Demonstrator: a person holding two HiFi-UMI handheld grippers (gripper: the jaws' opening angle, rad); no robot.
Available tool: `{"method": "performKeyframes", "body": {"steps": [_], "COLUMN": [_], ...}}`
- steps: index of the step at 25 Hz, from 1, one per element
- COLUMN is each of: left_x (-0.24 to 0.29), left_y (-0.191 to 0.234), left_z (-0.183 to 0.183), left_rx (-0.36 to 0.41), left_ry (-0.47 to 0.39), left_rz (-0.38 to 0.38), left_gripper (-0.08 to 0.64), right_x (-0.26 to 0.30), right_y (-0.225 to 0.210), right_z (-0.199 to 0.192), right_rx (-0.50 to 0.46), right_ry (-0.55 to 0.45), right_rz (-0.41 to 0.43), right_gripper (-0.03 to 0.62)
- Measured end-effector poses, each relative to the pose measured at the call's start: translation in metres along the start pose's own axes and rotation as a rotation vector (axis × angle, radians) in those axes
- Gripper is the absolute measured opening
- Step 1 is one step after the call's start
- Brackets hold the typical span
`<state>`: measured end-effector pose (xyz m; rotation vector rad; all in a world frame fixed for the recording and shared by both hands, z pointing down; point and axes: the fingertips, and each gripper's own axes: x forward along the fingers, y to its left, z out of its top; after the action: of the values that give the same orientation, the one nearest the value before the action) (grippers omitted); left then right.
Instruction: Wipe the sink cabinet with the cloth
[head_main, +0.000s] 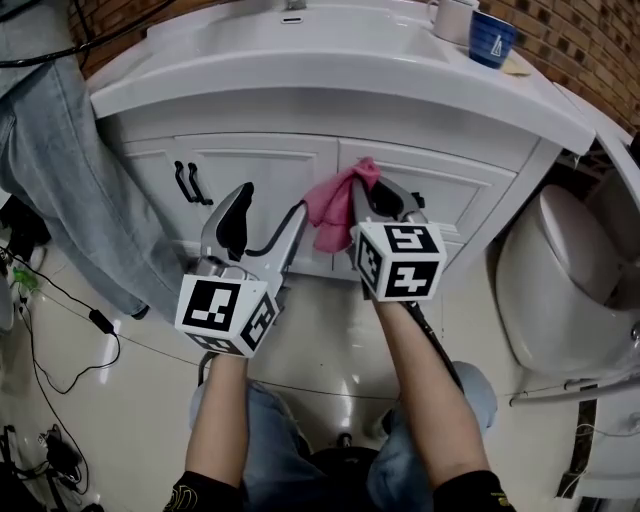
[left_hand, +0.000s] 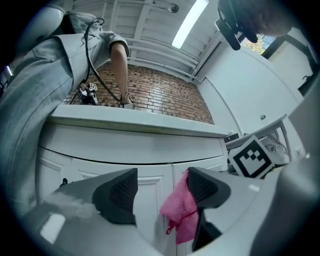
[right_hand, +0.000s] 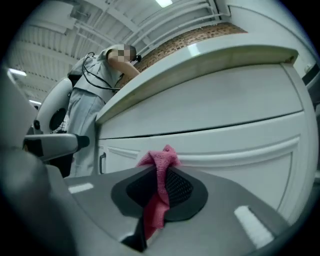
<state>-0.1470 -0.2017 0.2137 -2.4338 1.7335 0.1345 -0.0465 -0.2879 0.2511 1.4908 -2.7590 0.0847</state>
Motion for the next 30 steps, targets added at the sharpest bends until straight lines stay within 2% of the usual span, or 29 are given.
{"method": "performKeyframes", "body": {"steps": [5, 10, 13, 16, 19, 23, 25, 27, 30], "left_x": [0.01, 0.023, 0.032, 0.039, 0.04, 0.033, 0.027, 0.02, 0.011], "left_y": [-0.012, -0.028, -0.044, -0.055, -0.055, -0.031, -0.013, -0.003, 0.003], "left_z": [-0.009, -0.01, -0.012, -0.013, -0.014, -0.015, -0.019, -0.021, -0.02], "left_rx": [0.015, -0.002, -0.01, -0.016, -0.017, -0.01, -0.002, -0.005, 0.007], "left_ry": [0.027, 0.021, 0.016, 0.018, 0.022, 0.032, 0.045, 0.053, 0.057], "left_rz": [-0.041, -0.073, -0.097, -0.11, -0.1, -0.043, 0.006, 0.031, 0.033], "left_gripper": [0.318, 0.318, 0.318, 0.318, 0.318, 0.318, 0.318, 0.318, 0.318], "right_x": [-0.043, -0.098, -0.118, -0.125, -0.114, -0.068, -0.044, -0.025, 0.001], "right_y": [-0.077, -0.166, -0.198, -0.207, -0.182, -0.093, -0.054, -0.023, 0.022], "right_z": [0.011, 0.011, 0.008, 0.006, 0.01, 0.017, 0.015, 0.007, -0.01], "right_rx": [-0.084, -0.076, -0.048, -0.024, 0.051, 0.064, 0.119, 0.155, 0.141], "right_ry": [0.019, 0.04, 0.048, 0.048, 0.013, -0.026, -0.043, -0.036, -0.001], "right_rz": [-0.182, -0.409, -0.474, -0.512, -0.437, -0.165, -0.038, 0.044, 0.134], "right_gripper": [0.025, 0.025, 0.026, 0.025, 0.025, 0.025, 0.026, 0.025, 0.025]}}
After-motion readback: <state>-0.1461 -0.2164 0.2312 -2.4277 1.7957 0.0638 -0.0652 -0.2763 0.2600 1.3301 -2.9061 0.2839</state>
